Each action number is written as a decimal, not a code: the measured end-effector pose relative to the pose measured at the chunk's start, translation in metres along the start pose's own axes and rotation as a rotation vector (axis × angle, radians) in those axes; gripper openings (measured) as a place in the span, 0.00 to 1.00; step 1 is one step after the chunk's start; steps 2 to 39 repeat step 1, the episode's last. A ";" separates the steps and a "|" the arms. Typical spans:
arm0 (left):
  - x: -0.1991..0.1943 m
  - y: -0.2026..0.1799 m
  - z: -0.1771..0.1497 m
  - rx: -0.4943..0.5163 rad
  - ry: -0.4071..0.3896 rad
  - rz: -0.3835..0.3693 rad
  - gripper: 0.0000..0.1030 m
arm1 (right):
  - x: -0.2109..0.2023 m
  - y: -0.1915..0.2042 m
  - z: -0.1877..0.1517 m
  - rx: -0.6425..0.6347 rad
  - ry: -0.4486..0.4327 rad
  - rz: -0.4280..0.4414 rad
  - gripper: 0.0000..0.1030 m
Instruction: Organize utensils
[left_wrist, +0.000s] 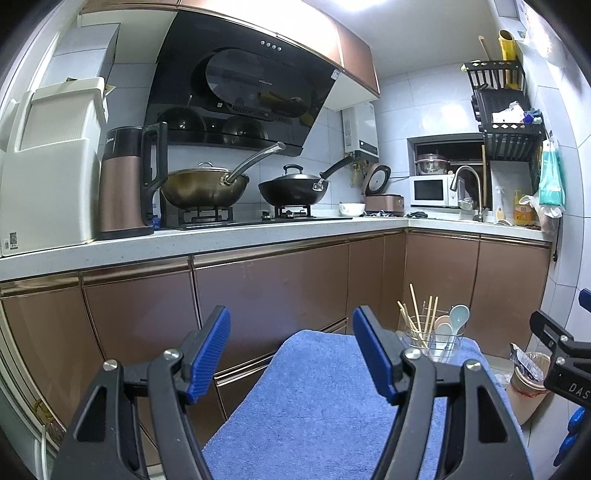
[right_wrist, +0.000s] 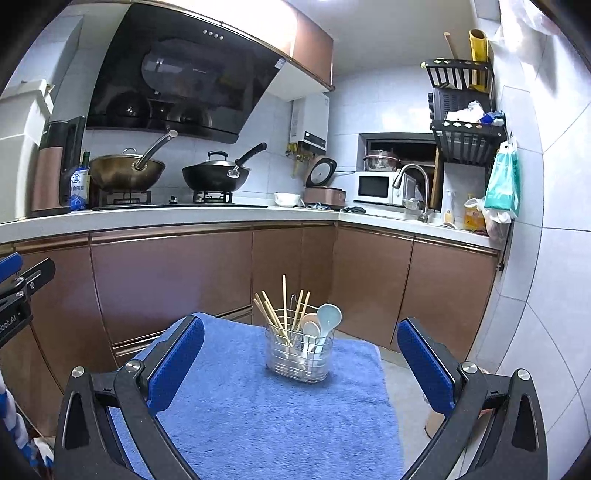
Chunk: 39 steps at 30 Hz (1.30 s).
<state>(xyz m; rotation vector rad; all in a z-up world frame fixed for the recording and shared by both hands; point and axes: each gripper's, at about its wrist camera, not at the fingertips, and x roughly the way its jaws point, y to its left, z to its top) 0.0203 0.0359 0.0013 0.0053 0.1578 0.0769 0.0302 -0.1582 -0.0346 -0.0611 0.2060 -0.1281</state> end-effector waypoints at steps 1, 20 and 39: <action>0.000 -0.001 0.000 0.000 0.000 0.000 0.65 | 0.000 0.000 0.000 0.001 0.000 -0.001 1.00; 0.000 -0.001 0.000 0.000 0.000 0.000 0.65 | 0.000 0.000 0.000 0.001 0.000 -0.001 1.00; 0.000 -0.001 0.000 0.000 0.000 0.000 0.65 | 0.000 0.000 0.000 0.001 0.000 -0.001 1.00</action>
